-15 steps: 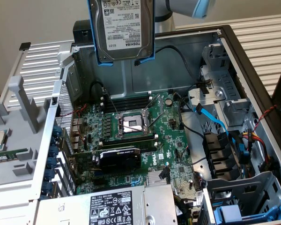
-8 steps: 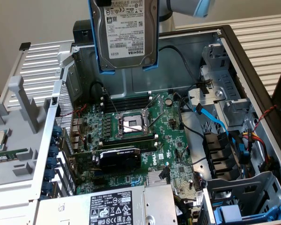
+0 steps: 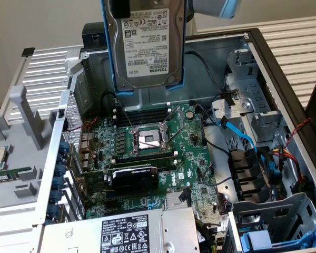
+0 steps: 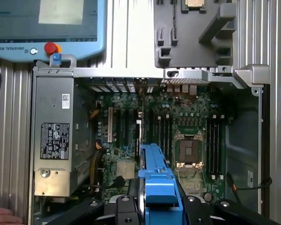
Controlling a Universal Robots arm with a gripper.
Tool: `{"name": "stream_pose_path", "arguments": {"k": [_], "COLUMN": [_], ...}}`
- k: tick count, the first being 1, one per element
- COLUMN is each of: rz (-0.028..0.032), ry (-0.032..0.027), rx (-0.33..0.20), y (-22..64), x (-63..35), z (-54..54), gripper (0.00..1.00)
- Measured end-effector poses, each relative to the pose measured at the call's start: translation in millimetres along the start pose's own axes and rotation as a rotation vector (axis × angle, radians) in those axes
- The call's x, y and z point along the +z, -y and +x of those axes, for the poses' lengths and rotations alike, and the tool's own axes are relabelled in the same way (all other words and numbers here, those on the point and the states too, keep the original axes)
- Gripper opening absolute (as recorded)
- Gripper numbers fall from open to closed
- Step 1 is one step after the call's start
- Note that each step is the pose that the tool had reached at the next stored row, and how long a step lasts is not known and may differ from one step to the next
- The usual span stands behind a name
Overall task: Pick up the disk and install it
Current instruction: 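Pick up the disk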
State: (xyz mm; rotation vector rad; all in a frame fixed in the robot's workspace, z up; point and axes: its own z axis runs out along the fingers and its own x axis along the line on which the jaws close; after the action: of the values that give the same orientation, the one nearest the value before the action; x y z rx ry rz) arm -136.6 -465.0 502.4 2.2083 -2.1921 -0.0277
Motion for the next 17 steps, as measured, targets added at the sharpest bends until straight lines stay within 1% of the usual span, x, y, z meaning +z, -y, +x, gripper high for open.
{"name": "stream_pose_path", "arguments": {"k": [2, 4, 8, 12, 15, 17], "rz": [-0.0001, -0.0001, 0.0, 0.0001, -0.0005, -0.0008], "ry": [0.0001, 0.0005, 0.0038, 0.0057, 0.0057, 0.0058], "rx": [0.0, 0.0, 0.0, 0.0, 0.0, 0.0], "y": [0.9, 6.1, 22.6, 39.7, 45.1, 46.6], "x": [0.2, 0.1, -0.5, -3.0, -6.7, -8.0], "z": [3.6, 7.4, 14.2, 19.3, 26.7, 32.4], "gripper": [0.37, 0.37, 0.37, 0.37, 0.37, 0.37]}}
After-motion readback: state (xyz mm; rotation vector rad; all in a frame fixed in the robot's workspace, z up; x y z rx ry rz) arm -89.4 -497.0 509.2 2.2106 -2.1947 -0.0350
